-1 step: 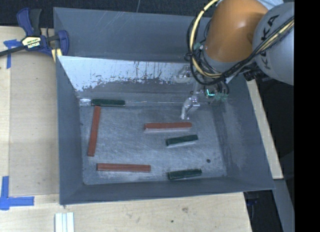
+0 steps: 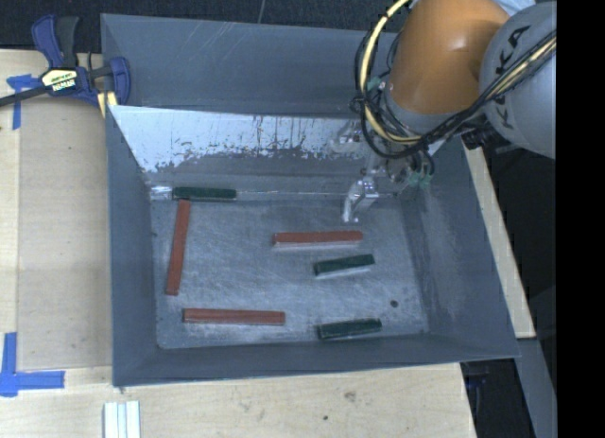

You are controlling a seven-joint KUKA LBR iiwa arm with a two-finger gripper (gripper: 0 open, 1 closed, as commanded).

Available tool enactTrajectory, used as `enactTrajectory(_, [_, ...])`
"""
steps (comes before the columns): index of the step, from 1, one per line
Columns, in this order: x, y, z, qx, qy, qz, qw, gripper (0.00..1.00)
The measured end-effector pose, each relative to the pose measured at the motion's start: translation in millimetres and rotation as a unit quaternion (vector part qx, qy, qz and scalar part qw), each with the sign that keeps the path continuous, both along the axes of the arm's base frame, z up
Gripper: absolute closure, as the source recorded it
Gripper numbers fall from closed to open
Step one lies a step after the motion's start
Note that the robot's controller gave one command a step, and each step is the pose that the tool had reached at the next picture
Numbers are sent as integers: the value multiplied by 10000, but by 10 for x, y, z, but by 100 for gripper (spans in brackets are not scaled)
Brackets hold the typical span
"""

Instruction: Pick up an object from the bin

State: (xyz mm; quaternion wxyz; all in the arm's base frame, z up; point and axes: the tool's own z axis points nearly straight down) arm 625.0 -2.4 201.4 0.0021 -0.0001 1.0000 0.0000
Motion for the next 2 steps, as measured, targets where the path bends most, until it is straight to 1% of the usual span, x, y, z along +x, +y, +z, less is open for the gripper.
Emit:
enactTrajectory(1, [-107, -1, -553, 3, 14, -260, 9997, 0])
enactTrajectory(2, [22, 68, -554, 5, -8, -772, 9970, 0])
